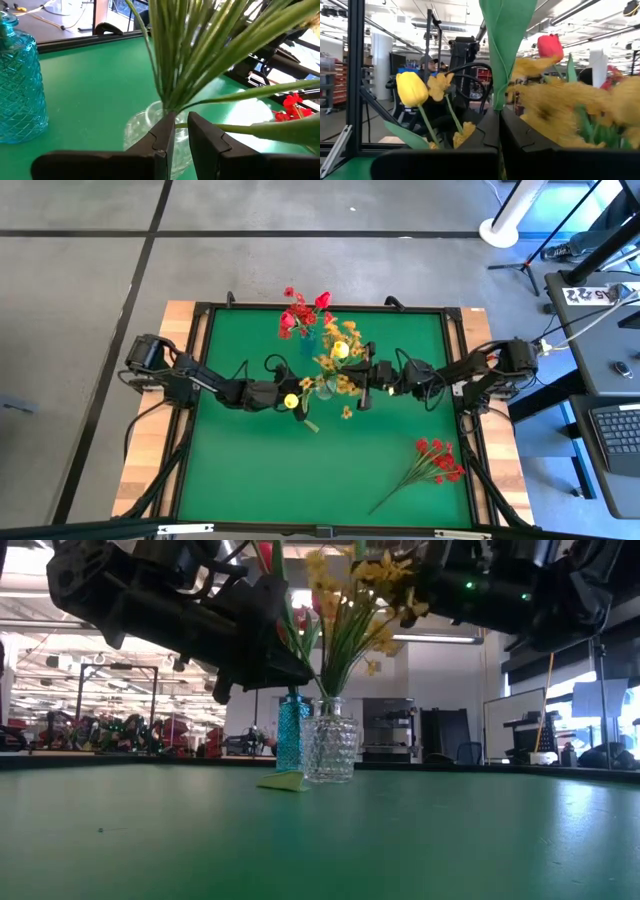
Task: Sort flowers into vase by color
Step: Put the yellow flower into the transparent vase
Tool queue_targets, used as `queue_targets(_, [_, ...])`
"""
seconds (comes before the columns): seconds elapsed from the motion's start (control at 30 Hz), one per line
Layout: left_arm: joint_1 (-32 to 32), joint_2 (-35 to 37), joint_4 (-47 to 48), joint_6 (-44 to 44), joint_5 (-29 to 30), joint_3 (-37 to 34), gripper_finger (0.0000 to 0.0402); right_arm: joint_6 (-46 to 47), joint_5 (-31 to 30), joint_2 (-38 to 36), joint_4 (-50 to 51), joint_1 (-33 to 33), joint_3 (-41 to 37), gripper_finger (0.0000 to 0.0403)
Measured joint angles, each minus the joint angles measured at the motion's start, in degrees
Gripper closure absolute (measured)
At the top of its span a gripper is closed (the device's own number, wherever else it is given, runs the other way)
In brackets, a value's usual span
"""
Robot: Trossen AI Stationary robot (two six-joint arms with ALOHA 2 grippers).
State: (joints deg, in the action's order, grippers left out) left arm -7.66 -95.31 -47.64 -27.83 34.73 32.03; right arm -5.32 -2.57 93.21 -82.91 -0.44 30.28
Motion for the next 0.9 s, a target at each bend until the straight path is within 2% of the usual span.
queue_targets(0.43, [-0.02,0.00,0.00,-0.09,0.03,0.00,0.0353,3.76,2.20,5.03,0.53,-0.71,0.27,0.0403])
queue_targets(0.67, [-0.39,0.02,-0.01,-0.10,0.07,0.00,0.0353,3.97,2.55,5.33,0.01,-0.71,0.25,0.0403])
queue_targets(0.8, [-2.42,1.25,0.19,0.25,0.23,-0.02,0.0353,3.99,2.84,5.33,-0.04,-0.71,0.23,0.0403])
queue_targets(0.9, [-5.09,3.80,2.38,2.85,3.01,-0.02,0.0353,4.00,2.98,5.33,-0.05,-0.71,0.22,0.0403])
